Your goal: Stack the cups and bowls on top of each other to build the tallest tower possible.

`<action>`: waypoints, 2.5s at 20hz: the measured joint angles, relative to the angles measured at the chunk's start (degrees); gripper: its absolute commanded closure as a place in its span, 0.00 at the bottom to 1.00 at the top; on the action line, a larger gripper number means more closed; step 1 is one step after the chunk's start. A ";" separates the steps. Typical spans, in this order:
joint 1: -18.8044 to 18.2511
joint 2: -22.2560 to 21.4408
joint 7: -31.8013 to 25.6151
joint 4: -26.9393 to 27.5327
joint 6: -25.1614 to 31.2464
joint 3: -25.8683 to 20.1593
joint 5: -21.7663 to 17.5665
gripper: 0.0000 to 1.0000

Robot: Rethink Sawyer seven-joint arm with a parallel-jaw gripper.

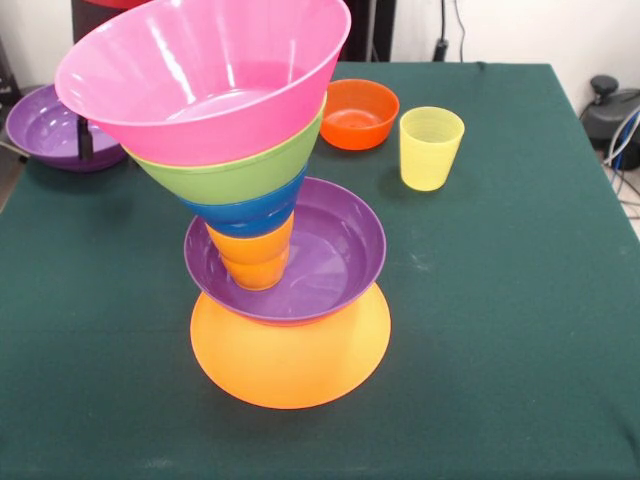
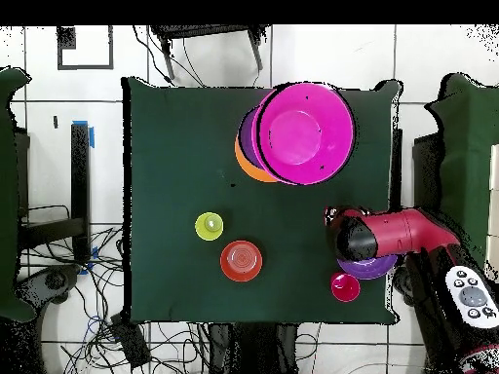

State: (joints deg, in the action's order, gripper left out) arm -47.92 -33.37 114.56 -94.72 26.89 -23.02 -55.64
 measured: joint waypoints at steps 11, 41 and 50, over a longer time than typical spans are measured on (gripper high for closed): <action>-0.01 -0.54 0.00 -1.82 0.00 1.40 0.26 0.00; -1.00 3.38 0.00 -2.90 -0.02 5.92 1.76 0.00; -1.33 4.81 0.00 -2.94 -0.01 5.99 2.02 0.00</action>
State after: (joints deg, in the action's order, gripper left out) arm -49.25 -28.56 114.56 -97.66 26.88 -17.03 -53.61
